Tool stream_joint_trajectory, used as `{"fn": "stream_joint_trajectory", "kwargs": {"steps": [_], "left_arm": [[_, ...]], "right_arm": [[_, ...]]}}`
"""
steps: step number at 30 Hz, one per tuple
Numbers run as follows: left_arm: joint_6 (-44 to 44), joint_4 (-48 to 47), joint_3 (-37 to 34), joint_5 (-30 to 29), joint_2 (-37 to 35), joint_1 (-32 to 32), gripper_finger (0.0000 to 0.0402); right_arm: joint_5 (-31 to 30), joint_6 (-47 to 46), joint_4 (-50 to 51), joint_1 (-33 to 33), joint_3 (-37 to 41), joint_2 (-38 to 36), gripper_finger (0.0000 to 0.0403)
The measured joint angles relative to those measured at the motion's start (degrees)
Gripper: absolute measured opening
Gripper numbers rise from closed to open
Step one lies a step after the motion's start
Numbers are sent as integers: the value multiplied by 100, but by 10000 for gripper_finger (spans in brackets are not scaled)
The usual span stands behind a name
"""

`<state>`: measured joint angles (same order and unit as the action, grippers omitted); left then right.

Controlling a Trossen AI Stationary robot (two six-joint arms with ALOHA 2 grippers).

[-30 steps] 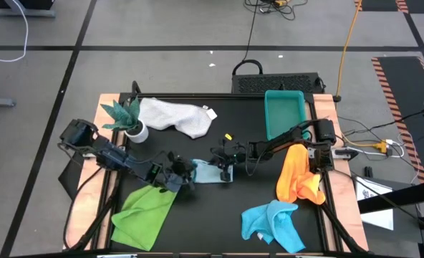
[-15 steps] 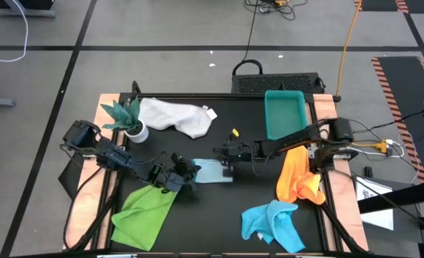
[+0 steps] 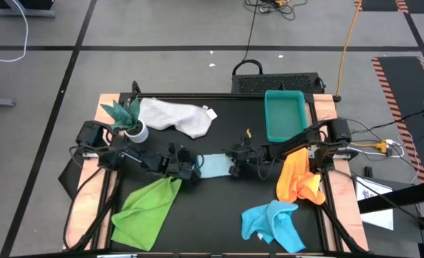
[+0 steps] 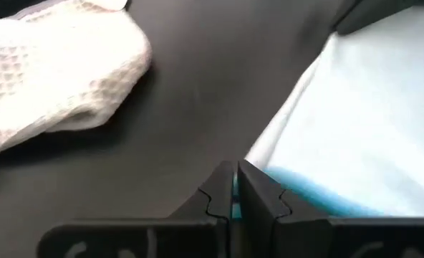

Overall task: Fold microfiber towels
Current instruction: Fold the light blue microfiber cloth

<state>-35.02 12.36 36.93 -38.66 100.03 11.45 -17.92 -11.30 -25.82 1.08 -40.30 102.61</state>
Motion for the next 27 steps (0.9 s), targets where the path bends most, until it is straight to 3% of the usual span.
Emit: {"fn": "stream_joint_trajectory", "kwargs": {"steps": [6,11,15,20,27], "left_arm": [[246,405,1,172,-216,86,26],[1077,1575,9,798,-144,104,26],[1140,1673,2,852,141,-42,26],[849,1433,-7,827,449,-206,26],[791,1306,2,823,188,-113,26]], "right_arm": [[14,37,-66,112,132,-592,8],[264,71,-182,182,126,-922,8],[443,-41,-150,151,130,-685,8],[-1,-224,-10,118,136,-377,8],[-29,-484,347,128,135,-692,8]]}}
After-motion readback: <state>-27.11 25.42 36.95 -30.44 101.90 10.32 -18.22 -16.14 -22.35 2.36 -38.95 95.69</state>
